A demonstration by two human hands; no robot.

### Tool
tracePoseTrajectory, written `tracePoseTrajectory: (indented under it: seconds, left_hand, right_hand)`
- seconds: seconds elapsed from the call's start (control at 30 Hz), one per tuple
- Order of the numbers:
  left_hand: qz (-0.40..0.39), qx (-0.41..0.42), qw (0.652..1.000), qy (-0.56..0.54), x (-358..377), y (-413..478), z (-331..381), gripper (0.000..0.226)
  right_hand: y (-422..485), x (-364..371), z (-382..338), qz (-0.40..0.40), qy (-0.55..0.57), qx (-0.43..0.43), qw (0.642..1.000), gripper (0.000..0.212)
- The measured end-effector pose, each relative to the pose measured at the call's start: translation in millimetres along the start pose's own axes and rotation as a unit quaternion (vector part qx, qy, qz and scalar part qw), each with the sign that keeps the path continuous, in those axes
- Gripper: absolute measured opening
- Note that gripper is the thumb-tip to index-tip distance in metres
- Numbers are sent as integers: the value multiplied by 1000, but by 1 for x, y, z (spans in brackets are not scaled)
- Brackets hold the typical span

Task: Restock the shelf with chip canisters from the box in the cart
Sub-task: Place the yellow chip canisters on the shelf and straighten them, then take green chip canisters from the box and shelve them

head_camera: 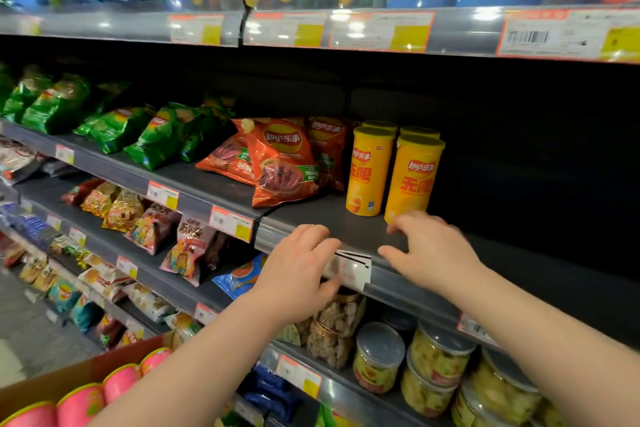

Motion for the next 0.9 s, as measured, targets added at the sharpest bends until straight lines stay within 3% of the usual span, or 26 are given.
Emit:
tracePoseTrajectory:
  seconds: [0.1, 0.3, 0.4, 0.57, 0.9]
  left_hand:
    - [-29, -8, 1000, -1, -8, -28, -10, 49]
    - [-124, -88, 988, 36, -25, -110, -44, 49]
    - [-188, -135, 970, 78, -34, -163, -65, 46]
    - [-245, -221, 941, 77, -53, -254, -90, 50]
    - [-310, -388, 863, 92, -112, -433, -108, 50]
  right_hand:
    - [-19, 6, -43, 12, -12, -59, 998, 35]
    - [-51, 56, -122, -73, -4, -121, 990, 35]
    - [-69, 77, -165, -104, -4, -142, 984, 29]
    - [-101, 112, -235, -152, -12, -193, 969, 38]
    - [-182, 167, -365, -226, -13, -306, 925, 43]
Point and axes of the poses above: each hand's wrist, its own y-axis towards the middle knuckle, its own x-axis out of the palm, z = x × y, the point moved 5 cm from there along y, towards the middle knuckle, and after that the axes turned 3 degrees about z, right-handed, at the moved point
